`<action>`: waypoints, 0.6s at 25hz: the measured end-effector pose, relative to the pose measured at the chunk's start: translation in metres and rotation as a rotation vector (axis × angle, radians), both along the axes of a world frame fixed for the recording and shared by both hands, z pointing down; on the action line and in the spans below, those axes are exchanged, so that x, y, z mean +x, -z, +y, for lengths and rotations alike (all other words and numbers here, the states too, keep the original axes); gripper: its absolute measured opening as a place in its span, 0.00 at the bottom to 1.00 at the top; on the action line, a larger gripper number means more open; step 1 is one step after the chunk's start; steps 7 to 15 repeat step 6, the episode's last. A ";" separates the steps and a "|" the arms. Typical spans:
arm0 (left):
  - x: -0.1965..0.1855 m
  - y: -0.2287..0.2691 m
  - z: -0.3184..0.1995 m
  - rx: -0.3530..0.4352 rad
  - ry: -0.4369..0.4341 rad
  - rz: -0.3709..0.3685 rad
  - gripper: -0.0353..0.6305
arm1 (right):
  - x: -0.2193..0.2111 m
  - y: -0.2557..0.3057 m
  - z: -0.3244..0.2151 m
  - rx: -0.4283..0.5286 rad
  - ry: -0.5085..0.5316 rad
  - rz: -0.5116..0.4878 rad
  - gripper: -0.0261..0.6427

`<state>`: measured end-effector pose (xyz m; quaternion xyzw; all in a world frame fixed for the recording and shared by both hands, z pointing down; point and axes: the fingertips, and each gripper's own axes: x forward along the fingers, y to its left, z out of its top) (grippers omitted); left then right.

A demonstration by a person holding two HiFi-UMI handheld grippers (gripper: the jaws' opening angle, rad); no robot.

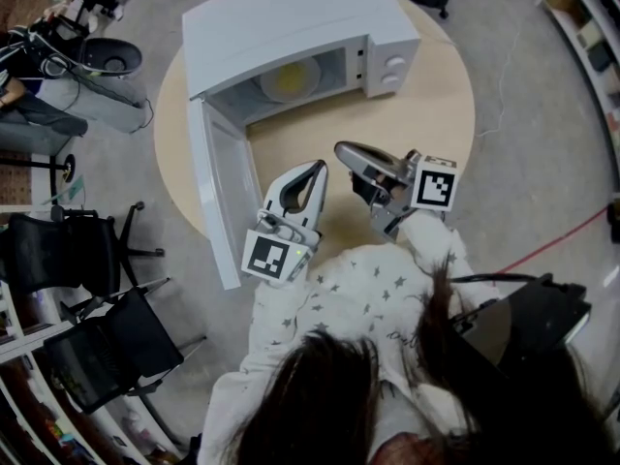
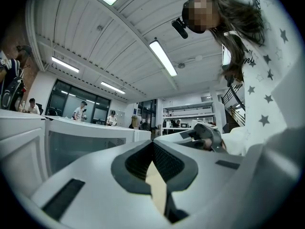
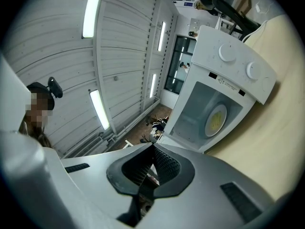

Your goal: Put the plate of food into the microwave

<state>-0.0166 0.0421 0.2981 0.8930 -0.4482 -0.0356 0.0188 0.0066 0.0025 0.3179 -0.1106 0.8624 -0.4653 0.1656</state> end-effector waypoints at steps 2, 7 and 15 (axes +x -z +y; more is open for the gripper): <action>-0.001 -0.003 0.001 -0.014 0.000 -0.002 0.05 | 0.000 0.000 0.000 0.000 0.001 0.004 0.05; 0.000 0.003 -0.002 0.009 0.009 0.011 0.05 | -0.001 0.001 -0.001 0.006 0.005 0.011 0.05; 0.000 0.003 -0.002 0.009 0.009 0.011 0.05 | -0.001 0.001 -0.001 0.006 0.005 0.011 0.05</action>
